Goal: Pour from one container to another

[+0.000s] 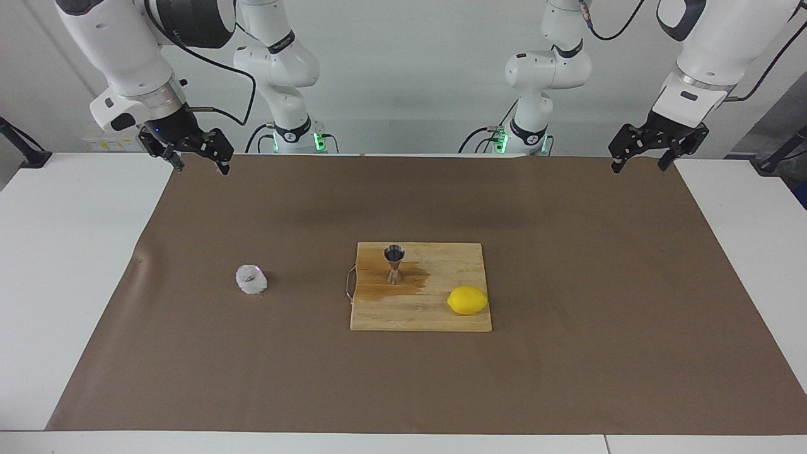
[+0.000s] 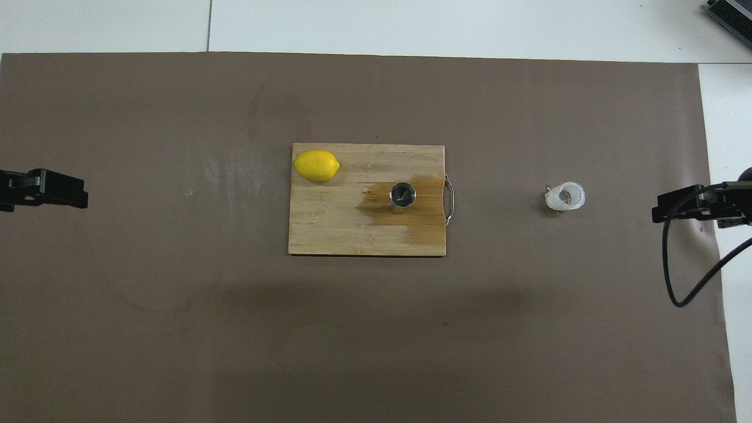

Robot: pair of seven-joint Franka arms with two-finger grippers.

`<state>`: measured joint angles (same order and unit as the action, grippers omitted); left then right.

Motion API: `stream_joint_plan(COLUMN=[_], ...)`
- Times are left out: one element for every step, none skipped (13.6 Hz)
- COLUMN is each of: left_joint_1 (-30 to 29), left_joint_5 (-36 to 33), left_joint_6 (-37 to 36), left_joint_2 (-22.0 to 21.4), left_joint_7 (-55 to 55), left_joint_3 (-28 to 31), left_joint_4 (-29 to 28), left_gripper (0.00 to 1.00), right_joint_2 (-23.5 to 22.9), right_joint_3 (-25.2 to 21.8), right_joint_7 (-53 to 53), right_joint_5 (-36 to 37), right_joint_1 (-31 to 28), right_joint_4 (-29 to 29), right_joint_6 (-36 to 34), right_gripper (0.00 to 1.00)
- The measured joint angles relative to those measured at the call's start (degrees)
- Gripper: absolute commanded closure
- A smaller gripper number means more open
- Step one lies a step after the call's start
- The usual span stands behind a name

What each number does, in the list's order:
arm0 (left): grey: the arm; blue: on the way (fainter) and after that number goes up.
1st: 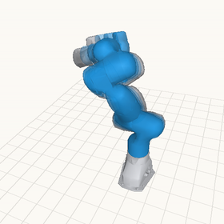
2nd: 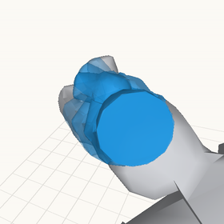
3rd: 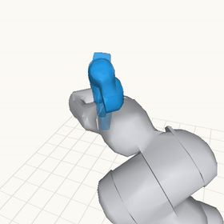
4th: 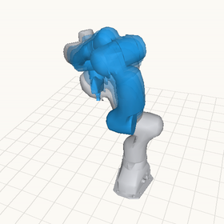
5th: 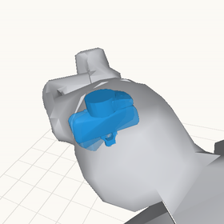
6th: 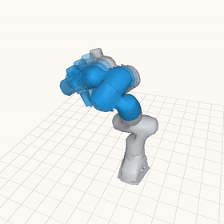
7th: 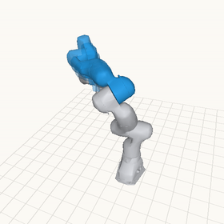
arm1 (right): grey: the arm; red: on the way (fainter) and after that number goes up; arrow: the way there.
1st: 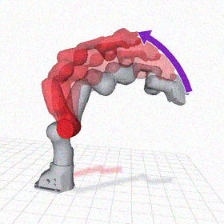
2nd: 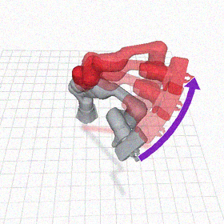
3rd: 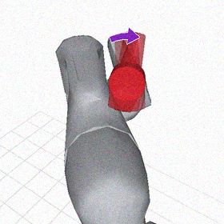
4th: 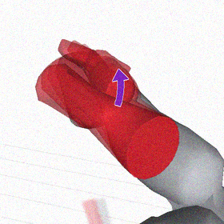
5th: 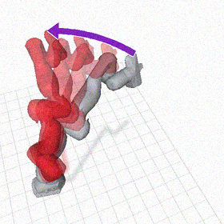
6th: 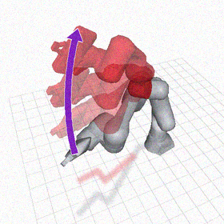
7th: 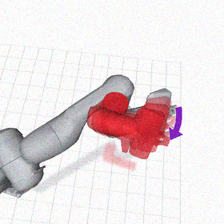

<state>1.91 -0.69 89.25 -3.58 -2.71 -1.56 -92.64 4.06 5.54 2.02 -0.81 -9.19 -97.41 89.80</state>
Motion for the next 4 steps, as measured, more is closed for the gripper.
stream_joint_plan(left_joint_1=[0.00, 0.00, 0.00, 0.00], left_joint_5=[0.00, 0.00, 0.00, 0.00], left_joint_6=[0.00, 0.00, 0.00, 0.00], left_joint_2=[0.00, 0.00, 0.00, 0.00], left_joint_7=[0.00, 0.00, 0.00, 0.00], left_joint_3=[0.00, 0.00, 0.00, 0.00], left_joint_4=[0.00, 0.00, 0.00, 0.00], left_gripper=[0.00, 0.00, 0.00, 0.00], right_joint_2=[-0.01, -0.02, -0.02, -0.02], right_joint_3=[0.00, 0.00, -0.04, -0.58], right_joint_7=[0.00, 0.00, 0.00, 0.00], right_joint_5=[0.00, -0.09, -0.19, -0.21], right_joint_1=[0.00, 0.01, 0.13, 0.96], right_joint_4=[0.02, 0.03, 0.05, 0.09], right_joint_6=[-0.01, -0.06, -0.34, -0.92], right_gripper=[0.00, 0.00, 0.00, 0.00])
